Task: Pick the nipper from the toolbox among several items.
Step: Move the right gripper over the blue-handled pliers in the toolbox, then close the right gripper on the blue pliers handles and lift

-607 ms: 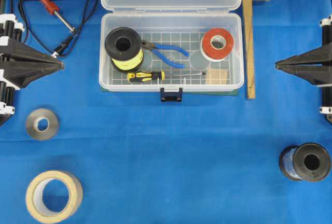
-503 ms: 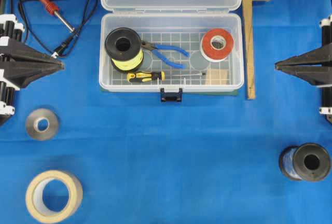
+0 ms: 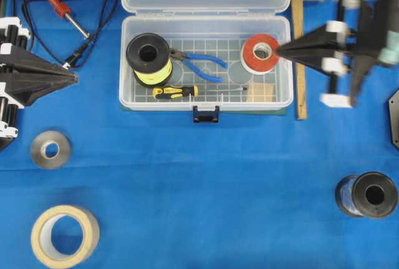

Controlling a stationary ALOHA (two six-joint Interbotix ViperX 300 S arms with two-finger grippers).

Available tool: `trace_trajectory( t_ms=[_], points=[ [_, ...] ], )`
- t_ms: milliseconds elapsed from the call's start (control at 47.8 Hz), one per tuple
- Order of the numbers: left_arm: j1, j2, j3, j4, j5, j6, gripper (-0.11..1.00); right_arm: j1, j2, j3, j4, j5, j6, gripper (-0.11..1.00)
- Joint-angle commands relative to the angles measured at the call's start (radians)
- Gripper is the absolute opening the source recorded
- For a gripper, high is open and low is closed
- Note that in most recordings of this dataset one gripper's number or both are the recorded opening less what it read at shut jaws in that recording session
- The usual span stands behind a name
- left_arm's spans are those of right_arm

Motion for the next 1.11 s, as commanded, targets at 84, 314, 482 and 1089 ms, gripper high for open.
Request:
trace_trajectory(
  t_ms=[84, 314, 482, 1089],
  points=[
    [0.003, 0.011, -0.018, -0.002, -0.005, -0.003, 0.0, -0.049, 0.206, -0.167, -0.002, 0.13, -0.003, 0.3],
    [0.003, 0.011, -0.015, -0.002, -0.006, -0.003, 0.0, -0.078, 0.465, -0.339, -0.025, 0.264, -0.009, 0.71],
    [0.003, 0.012, -0.012, -0.002, -0.005, -0.003, 0.0, -0.098, 0.63, -0.413, -0.028, 0.267, -0.009, 0.61],
    [0.003, 0.012, -0.002, -0.002, -0.005, -0.003, 0.0, -0.103, 0.834, -0.474, -0.028, 0.241, -0.008, 0.34]
  ],
)
